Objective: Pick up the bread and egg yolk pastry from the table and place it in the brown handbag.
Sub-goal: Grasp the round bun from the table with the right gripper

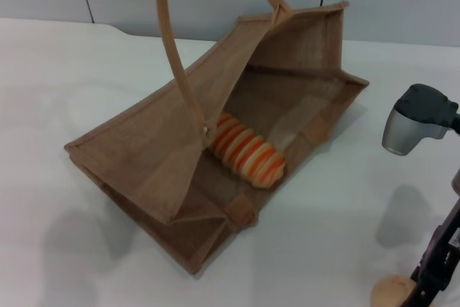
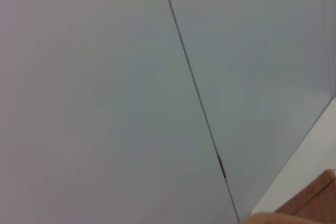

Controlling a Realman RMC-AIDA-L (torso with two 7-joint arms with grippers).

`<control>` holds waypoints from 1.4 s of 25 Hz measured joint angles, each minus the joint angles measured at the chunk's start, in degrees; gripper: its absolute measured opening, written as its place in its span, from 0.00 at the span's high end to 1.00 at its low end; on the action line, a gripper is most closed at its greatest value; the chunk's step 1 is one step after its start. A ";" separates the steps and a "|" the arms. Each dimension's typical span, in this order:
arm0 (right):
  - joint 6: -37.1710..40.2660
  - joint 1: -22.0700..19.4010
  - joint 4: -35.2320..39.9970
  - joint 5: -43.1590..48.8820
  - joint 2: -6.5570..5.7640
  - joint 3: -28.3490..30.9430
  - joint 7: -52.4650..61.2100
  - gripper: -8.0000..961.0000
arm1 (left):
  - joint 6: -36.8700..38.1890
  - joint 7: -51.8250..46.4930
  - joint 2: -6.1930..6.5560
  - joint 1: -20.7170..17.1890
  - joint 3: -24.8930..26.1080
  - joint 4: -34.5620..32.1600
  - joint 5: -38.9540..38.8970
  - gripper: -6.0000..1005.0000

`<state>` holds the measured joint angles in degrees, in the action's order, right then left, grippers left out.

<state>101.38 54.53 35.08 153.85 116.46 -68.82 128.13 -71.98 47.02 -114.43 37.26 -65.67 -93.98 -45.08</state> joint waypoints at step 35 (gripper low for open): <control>-0.04 0.67 -2.30 -2.26 0.02 0.59 -1.29 0.30 | 0.79 0.09 -0.18 0.00 -0.15 -0.03 -0.22 0.89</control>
<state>101.33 55.20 32.78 151.59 116.48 -68.22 126.84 -71.19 47.11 -114.61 37.26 -65.82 -94.01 -45.30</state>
